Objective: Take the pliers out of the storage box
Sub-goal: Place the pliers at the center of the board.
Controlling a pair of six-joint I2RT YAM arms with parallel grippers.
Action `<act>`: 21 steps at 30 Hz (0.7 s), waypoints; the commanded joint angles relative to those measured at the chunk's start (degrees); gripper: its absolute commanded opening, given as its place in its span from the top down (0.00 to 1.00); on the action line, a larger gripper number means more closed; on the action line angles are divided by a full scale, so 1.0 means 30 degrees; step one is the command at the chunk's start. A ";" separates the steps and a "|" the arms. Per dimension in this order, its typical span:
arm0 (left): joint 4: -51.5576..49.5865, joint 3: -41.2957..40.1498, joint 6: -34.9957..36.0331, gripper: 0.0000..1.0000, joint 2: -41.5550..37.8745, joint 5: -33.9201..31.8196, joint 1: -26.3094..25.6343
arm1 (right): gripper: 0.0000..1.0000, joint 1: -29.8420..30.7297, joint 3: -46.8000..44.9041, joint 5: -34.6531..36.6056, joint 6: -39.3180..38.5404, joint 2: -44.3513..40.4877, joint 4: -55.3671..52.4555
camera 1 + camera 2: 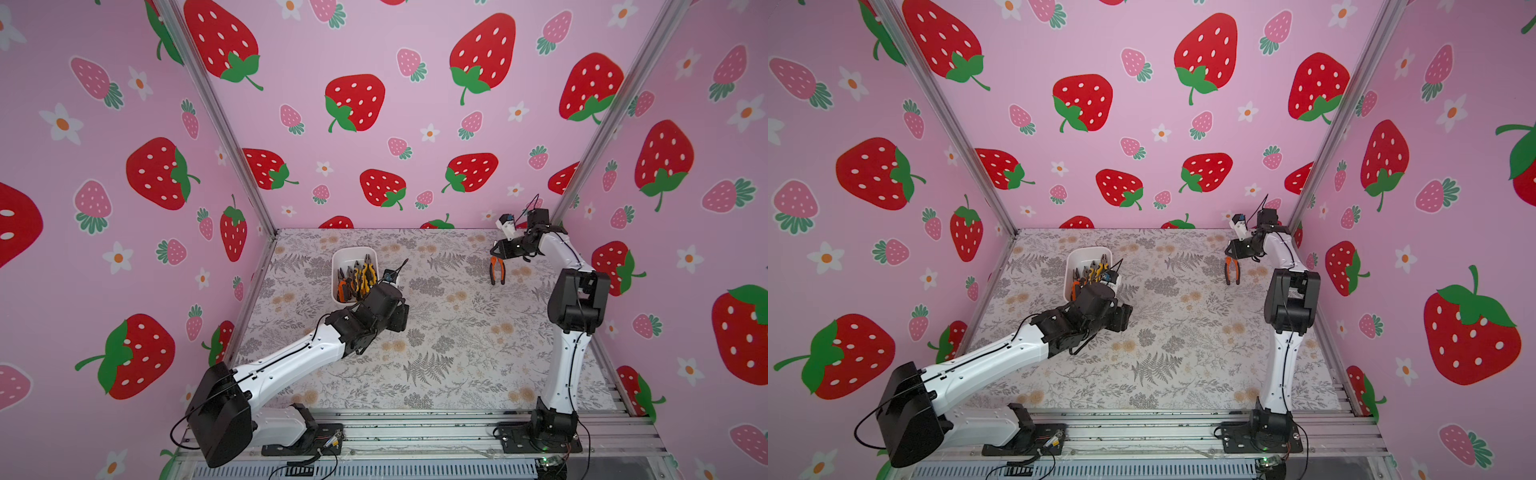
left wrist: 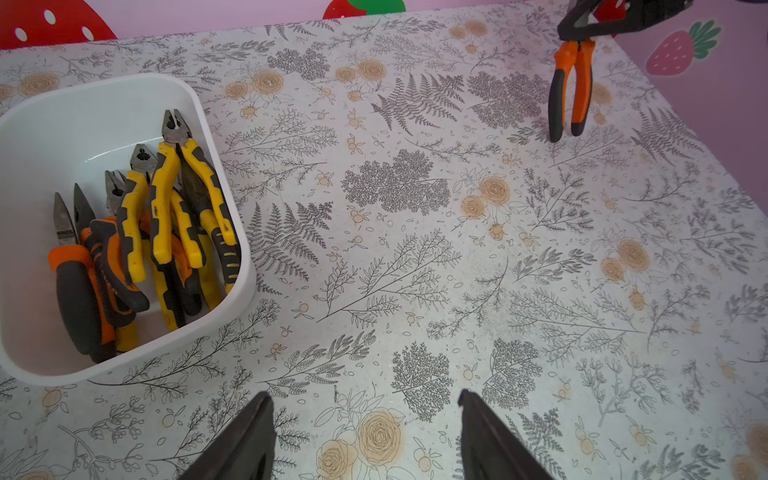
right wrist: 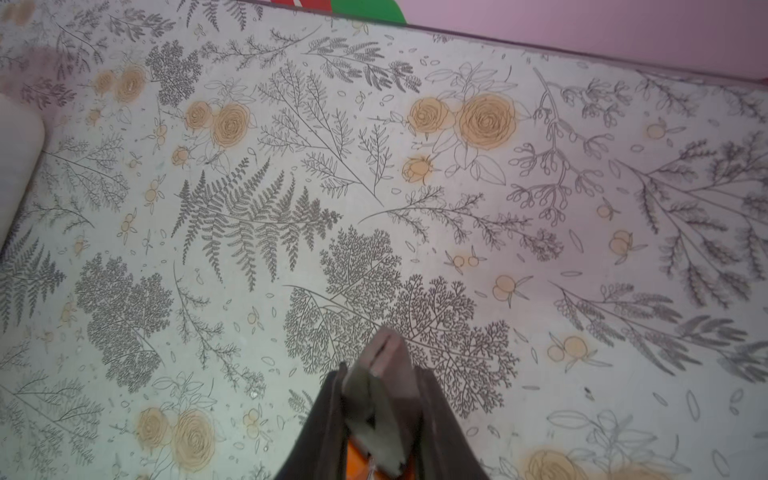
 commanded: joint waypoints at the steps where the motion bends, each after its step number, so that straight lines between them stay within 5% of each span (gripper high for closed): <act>1: 0.0061 -0.0009 -0.0473 0.29 -0.0604 0.0276 0.0089 | 1.00 -0.0112 -0.0209 -0.0135 -0.0441 -0.1083 -0.0063; 21: -0.1543 0.0918 0.0053 0.29 -0.0644 0.0818 0.0867 | 0.99 -0.0119 0.3479 0.1189 -0.0263 0.3587 -0.1246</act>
